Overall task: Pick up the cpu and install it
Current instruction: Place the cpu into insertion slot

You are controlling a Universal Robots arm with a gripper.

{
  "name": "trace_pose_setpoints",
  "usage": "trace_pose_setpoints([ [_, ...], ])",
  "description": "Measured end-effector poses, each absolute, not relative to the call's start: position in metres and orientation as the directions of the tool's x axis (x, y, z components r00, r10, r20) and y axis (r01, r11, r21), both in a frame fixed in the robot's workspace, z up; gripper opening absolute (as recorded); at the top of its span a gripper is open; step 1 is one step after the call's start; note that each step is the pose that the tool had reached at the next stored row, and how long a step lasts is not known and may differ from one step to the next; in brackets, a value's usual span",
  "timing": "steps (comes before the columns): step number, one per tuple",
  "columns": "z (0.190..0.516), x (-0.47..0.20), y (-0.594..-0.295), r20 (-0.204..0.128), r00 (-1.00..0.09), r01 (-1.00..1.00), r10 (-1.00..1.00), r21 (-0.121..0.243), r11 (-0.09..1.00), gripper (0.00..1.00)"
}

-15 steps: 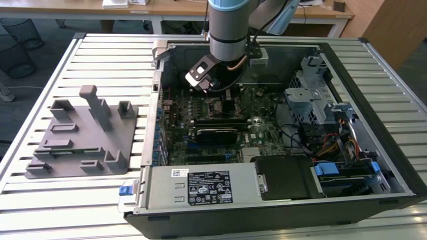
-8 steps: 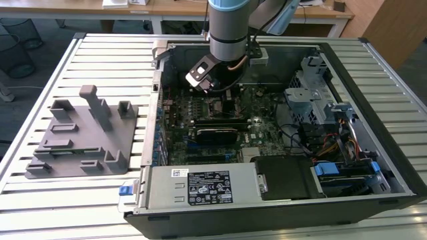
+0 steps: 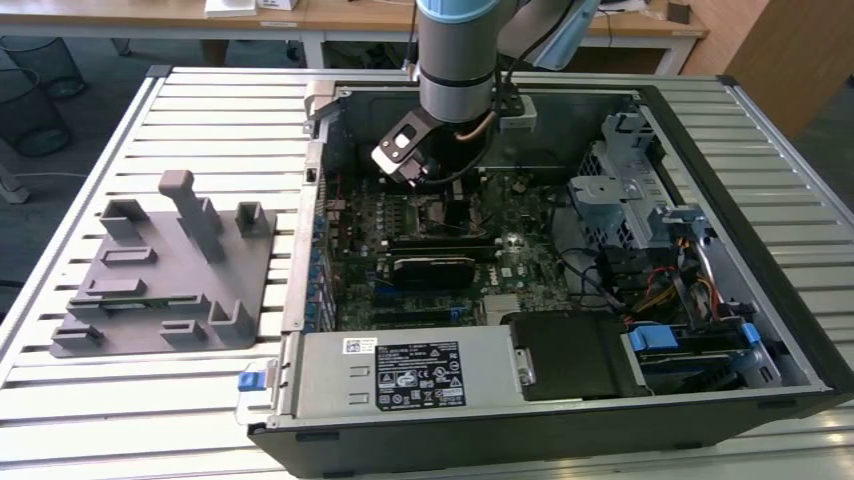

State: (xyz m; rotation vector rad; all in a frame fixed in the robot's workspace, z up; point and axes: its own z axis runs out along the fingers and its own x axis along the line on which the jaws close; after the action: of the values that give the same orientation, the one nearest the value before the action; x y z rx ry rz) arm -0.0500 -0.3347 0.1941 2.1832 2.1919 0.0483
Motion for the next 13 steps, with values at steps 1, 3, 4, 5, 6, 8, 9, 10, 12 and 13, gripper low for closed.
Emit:
trace_pose_setpoints([
  [1,0.194,-0.05,-0.3347,-0.012,-0.004,0.998,1.0,0.056,0.004,0.53],
  [3,0.1941,-0.05,-0.3347,-0.012,-0.004,0.998,1.0,0.056,0.004,0.53],
  [4,0.1941,-0.05,-0.3347,-0.012,-0.004,0.998,1.0,0.056,0.004,0.53],
  [5,0.194,-0.05,-0.3347,-0.012,-0.004,0.998,1.0,0.056,0.004,0.53],
  [6,0.194,-0.05,-0.3347,-0.012,-0.004,0.998,1.0,0.056,0.004,0.55],
  [8,0.194,-0.05,-0.3347,-0.012,-0.004,0.998,1.0,0.056,0.004,0.61],
  [9,0.194,-0.05,-0.3347,-0.012,-0.004,0.998,1.0,0.056,0.004,0.61],
  [10,0.194,-0.05,-0.3347,-0.012,-0.004,0.998,1.0,0.056,0.004,0.61],
  [12,0.1943,-0.05,-0.3347,-0.012,-0.004,0.998,1.0,0.056,0.004,0.61],
  [13,0.195,-0.05,-0.3347,-0.012,-0.004,0.998,1.0,0.056,0.004,0.61],
])
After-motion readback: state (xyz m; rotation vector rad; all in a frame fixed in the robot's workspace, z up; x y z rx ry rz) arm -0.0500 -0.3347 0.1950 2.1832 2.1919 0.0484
